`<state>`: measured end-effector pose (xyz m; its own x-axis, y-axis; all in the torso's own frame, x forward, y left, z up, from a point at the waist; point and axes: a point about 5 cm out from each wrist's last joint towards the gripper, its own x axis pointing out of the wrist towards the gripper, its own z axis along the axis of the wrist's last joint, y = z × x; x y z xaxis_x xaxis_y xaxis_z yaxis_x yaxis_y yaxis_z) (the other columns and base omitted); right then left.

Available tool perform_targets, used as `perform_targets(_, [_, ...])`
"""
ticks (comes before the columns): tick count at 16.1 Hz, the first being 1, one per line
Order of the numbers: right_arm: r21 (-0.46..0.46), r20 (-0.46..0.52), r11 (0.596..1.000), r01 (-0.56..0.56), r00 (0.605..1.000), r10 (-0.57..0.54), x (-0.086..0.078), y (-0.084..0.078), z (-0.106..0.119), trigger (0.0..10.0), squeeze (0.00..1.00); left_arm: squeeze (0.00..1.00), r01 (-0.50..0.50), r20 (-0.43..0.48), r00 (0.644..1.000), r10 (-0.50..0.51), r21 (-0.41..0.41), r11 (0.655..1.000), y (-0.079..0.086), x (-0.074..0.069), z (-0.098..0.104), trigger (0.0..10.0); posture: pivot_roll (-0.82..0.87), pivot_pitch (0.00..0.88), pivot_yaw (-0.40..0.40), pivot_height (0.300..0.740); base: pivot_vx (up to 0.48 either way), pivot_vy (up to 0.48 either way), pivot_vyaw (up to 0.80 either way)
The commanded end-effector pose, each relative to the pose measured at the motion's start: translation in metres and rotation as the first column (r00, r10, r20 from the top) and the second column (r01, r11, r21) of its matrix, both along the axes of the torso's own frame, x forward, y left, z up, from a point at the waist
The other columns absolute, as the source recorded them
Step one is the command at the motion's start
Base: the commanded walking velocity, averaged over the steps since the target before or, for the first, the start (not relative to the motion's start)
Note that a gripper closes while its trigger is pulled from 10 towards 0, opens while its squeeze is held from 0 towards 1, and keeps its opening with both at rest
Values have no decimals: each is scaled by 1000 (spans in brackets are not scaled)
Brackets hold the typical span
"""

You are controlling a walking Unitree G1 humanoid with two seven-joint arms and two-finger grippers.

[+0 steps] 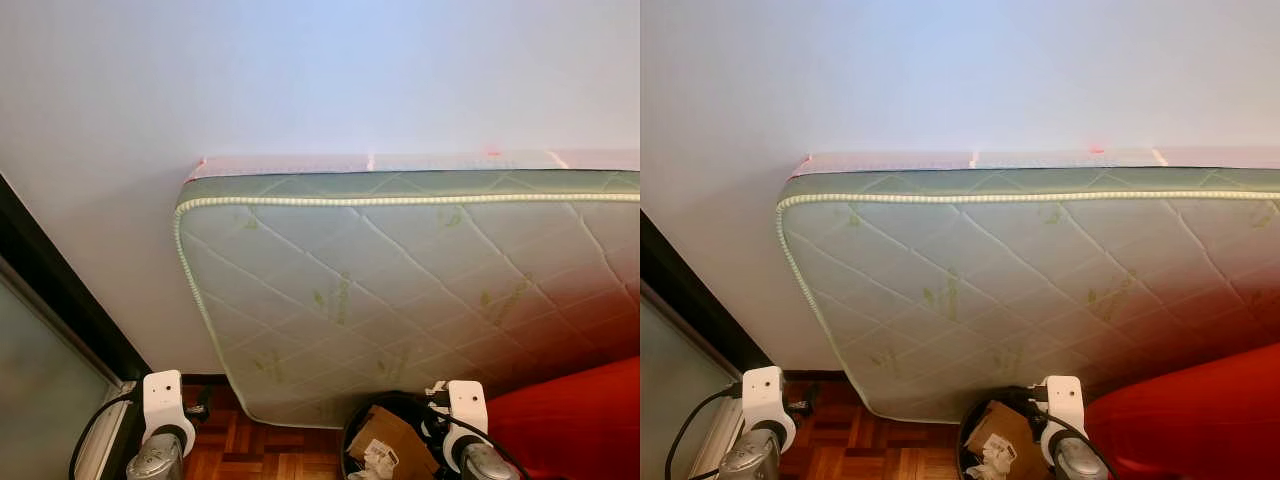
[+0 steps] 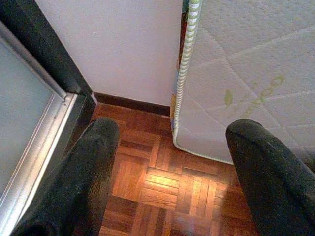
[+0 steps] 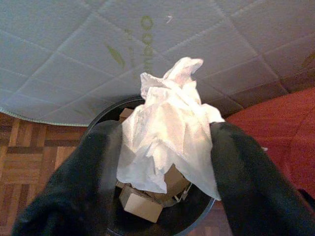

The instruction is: Clean up the room

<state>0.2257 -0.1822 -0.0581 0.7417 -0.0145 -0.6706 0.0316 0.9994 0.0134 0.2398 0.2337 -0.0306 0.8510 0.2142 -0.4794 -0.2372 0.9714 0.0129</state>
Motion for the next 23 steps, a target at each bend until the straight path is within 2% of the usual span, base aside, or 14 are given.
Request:
perform_targets(1, [9,-20,1000,3,1000,-3,-3,1,-2,10000,1000,0,-2,-32,999,2,4,1000,3,-5,-4,10000,66,0,-1,740,0,0,0])
perform_targets(11, [18,-26,1000,22,999,-21,-5,-3,-3,10000,1000,0,6,-51,999,-6,5,1000,5,-6,-5,10000,68,0,1,740,0,0,0])
perform_targets(16, [56,-63,998,-21,998,25,-12,4,-9,10000,1000,0,4,-50,999,-3,7,1000,7,-6,-4,10000,70,0,-1,740,0,0,0])
perform_targets(17, [45,-62,999,-12,998,15,-12,3,-9,10000,773,0,3,-49,999,-3,7,1000,7,-6,-4,10000,69,0,-2,740,0,0,0])
perform_targets(18, [40,-60,999,1,998,1,-13,2,-9,10000,0,0,4,-54,999,-3,8,1000,7,-7,-5,10000,70,0,-2,740,0,0,0])
perform_targets(23, [39,-50,999,26,998,-24,-10,-2,-7,10000,0,0,-8,-148,989,8,-2,1000,5,-25,-20,10000,67,0,-5,740,0,0,0])
